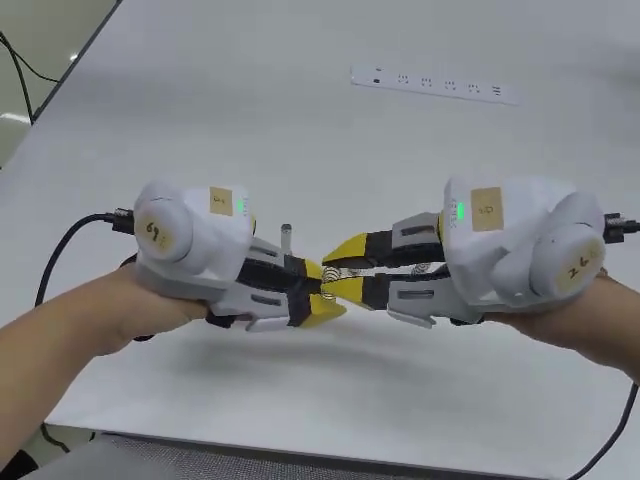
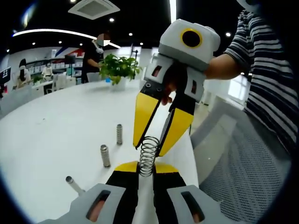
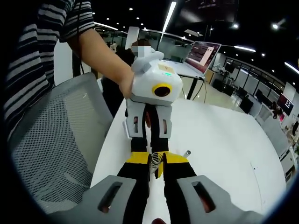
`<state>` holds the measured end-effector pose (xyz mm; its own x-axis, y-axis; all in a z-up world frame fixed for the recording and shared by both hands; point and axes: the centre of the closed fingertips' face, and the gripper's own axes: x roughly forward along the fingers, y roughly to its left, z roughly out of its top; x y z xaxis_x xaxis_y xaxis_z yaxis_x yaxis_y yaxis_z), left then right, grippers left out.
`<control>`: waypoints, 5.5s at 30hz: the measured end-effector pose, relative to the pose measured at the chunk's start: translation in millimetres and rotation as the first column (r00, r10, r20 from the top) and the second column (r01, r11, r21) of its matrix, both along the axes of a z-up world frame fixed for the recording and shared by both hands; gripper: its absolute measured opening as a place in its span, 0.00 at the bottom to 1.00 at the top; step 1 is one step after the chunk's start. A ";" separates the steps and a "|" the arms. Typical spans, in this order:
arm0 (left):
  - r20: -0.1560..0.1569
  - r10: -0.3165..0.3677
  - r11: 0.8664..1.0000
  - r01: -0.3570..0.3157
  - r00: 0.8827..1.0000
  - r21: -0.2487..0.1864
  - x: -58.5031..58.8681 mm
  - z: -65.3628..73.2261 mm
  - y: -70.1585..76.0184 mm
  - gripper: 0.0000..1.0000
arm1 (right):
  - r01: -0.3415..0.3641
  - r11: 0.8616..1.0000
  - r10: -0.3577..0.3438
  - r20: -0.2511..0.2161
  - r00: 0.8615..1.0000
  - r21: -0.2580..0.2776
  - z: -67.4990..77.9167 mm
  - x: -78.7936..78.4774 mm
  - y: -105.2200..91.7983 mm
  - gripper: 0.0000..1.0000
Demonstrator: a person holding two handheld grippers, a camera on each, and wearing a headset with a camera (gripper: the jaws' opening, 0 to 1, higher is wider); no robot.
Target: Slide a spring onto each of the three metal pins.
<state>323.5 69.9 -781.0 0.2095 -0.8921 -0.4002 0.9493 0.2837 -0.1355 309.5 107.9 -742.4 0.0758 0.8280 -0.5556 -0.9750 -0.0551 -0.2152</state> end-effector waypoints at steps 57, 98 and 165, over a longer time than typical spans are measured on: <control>-0.066 0.199 0.980 -0.199 0.978 0.001 9.4 -3.1 48.6 0.39 | 0.022 0.999 -0.019 0.086 0.996 -0.043 -8.1 16.1 -1.2 0.07; -0.025 0.367 0.929 -0.368 0.930 -0.026 13.4 -0.3 96.8 0.98 | 0.067 0.996 -0.063 0.063 0.996 -0.052 -18.2 19.5 -1.1 0.07; -0.035 0.392 0.919 -0.393 0.919 -0.025 10.5 -1.3 110.4 0.98 | 0.218 0.974 -0.219 -0.003 0.976 0.061 -7.8 91.0 51.3 0.07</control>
<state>333.9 180.3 -782.3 0.5342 -0.7525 -0.3851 0.7582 0.6280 -0.1753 400.5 159.3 -750.2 0.2605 0.8232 -0.5044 -0.9613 0.1724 -0.2151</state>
